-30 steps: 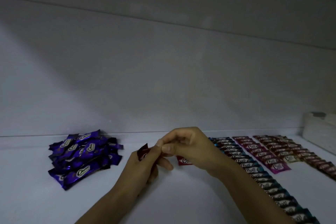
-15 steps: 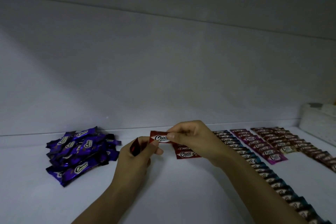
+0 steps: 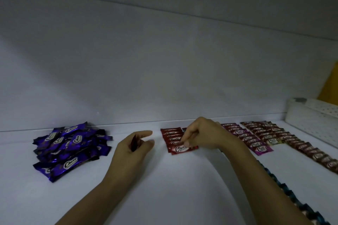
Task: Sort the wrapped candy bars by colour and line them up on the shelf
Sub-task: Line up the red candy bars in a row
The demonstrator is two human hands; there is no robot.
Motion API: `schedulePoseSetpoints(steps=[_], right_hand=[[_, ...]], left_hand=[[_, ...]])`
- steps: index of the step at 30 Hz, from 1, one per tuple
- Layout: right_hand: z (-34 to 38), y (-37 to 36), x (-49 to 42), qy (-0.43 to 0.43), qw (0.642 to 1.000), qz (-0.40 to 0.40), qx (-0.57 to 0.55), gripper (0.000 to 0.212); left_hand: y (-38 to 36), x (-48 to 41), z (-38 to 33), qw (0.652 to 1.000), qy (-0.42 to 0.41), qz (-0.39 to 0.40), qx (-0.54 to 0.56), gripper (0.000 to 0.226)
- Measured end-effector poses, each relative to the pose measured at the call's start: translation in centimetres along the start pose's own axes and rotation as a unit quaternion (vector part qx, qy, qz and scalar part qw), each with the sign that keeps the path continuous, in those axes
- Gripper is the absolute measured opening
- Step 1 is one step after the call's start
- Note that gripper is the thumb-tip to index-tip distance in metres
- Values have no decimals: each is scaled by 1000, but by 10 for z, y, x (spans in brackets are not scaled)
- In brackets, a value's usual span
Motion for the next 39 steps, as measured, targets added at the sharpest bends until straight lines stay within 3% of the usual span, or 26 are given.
schedulePoseSetpoints(steps=[5,12,14,19,22,24,28,31,34,36,39], right_hand=[[-4,-14,-10,19,996,-20,85,9],[-5,-20,-14,53,990,-48,123,11],[-6,-21,-15,51,989,-43,129,10],[-1,-18,-12,32,988,-21,148,32],[11,-8,-6,31,996,-36,71,25],[22,-2,-2,53,996,-57,-44,17],[35,-22,22,75,944,-45,-318,34],[29,-38,38,107,910,-37,-399,19],[23,-44,39,80,889,-43,-449,17],[23,-46,35,42,846,-30,-531,20],[23,-44,33,12,792,20,-610,50]], left_hand=[[-1,-8,6,998,53,-31,22,26],[-1,-4,-1,989,28,-8,146,34],[0,-2,-3,992,25,-8,127,30],[0,-2,-1,999,23,-30,26,16],[1,0,-5,1000,2,-22,16,13],[1,2,-9,999,-13,-7,34,14],[2,7,-15,997,-53,35,45,17],[2,11,-17,994,-85,48,40,21],[2,14,-16,991,-133,30,3,19],[9,16,-18,958,-251,-65,-127,18],[18,17,-25,802,-446,-162,-362,24]])
Point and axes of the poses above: each hand's wrist, its own x-axis away from the middle knuckle, its own y-axis out of the back of the hand, z = x × y, the point moved 2 cm from there along -x, towards the middle knuckle, and after that the axes turned 13 degrees about -x, right-handed, at the moved point
